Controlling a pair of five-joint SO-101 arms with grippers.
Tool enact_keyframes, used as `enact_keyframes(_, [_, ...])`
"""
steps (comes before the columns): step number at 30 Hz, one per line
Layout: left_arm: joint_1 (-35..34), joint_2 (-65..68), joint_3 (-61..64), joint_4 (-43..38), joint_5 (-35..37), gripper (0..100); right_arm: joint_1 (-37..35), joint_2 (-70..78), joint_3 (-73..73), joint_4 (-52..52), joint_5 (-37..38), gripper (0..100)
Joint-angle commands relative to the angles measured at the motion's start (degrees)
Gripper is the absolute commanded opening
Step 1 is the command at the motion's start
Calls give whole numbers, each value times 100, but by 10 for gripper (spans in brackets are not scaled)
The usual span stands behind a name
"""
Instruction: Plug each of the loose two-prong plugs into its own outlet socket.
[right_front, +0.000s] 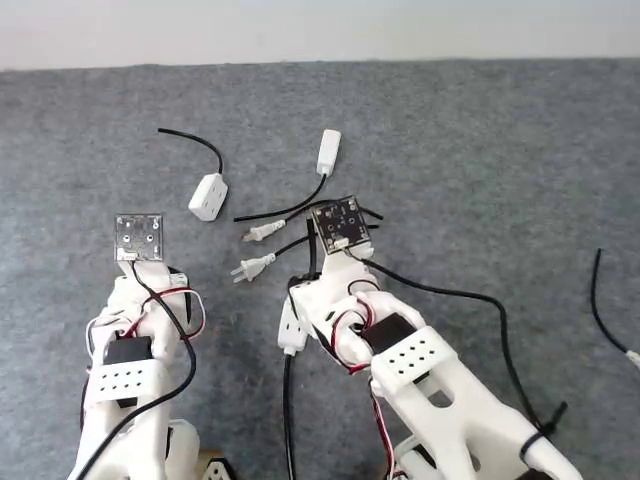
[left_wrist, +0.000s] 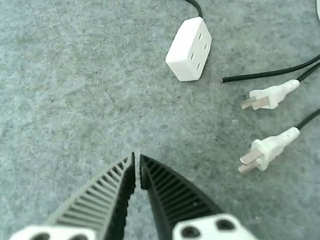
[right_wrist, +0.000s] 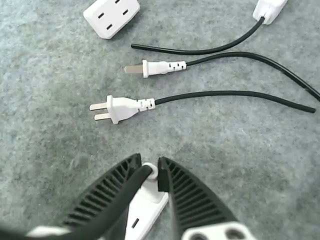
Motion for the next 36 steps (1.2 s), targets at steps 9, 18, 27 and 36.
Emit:
enact_keyframes(9, [-26,-88,-57,-132,18,13,-31,22,176,-75,158,8])
enact_keyframes(18, [-158,-88,-57,-123,18,13,66,31,299,-75,536,8])
enact_keyframes(27, [-237,-88,-57,-123,18,13,-286,-48,598,-4,1451,8])
enact_keyframes(36, [-237,-88,-57,-123,18,13,-462,-40,607,-4,1644,8])
